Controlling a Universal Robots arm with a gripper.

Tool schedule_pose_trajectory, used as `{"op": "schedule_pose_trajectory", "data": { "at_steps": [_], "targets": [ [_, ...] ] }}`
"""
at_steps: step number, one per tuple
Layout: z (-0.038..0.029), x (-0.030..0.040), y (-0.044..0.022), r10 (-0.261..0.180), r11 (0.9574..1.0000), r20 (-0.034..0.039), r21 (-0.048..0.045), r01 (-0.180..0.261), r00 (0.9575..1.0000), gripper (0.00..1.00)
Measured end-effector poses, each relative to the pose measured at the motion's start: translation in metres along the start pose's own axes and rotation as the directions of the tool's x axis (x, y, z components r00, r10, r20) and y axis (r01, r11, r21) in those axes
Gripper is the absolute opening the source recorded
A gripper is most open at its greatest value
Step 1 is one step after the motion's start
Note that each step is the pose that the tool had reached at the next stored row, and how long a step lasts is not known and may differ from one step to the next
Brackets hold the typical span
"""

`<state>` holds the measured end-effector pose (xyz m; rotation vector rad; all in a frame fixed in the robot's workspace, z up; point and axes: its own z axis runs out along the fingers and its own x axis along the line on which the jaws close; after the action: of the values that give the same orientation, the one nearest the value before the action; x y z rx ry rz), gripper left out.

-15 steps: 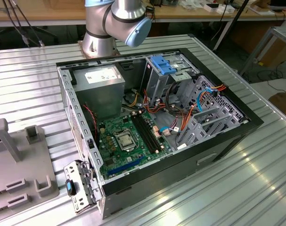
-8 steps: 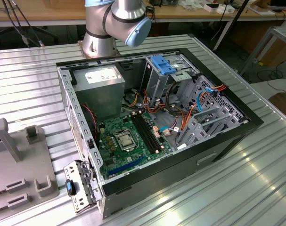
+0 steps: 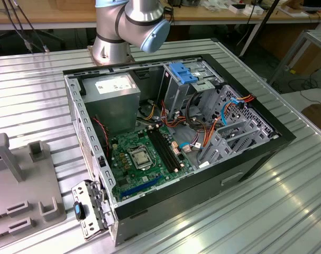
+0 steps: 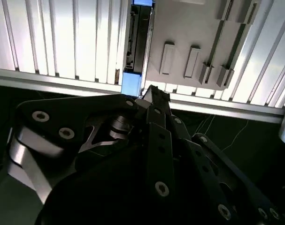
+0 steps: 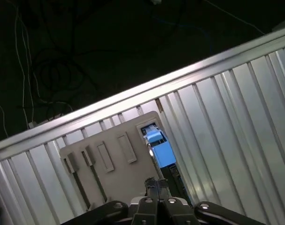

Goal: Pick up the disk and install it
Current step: 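Pick up the disk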

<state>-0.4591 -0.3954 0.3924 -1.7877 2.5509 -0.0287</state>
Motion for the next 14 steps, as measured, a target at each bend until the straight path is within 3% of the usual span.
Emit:
{"op": "schedule_pose_trajectory", "data": {
  "at_steps": [3, 7, 11, 12, 14],
  "targets": [
    [0.0000, 0.0000, 0.0000, -0.059, 0.9982, 0.0019, -0.0006, 0.059, 0.9982, 0.11],
    [0.0001, 0.0000, 0.0000, -0.143, 0.9897, 0.0045, -0.0012, 0.143, 0.9896, 0.11],
    [0.0003, 0.0000, 0.0000, -0.225, 0.9744, 0.0072, -0.0017, 0.225, 0.9744, 0.11],
    [0.0004, 0.0000, 0.0000, -0.266, 0.9640, 0.0081, -0.0019, 0.266, 0.9640, 0.11],
    [0.0007, 0.0000, 0.0000, -0.278, 0.9607, 0.0082, -0.0018, 0.278, 0.9606, 0.11]
  ]
}}
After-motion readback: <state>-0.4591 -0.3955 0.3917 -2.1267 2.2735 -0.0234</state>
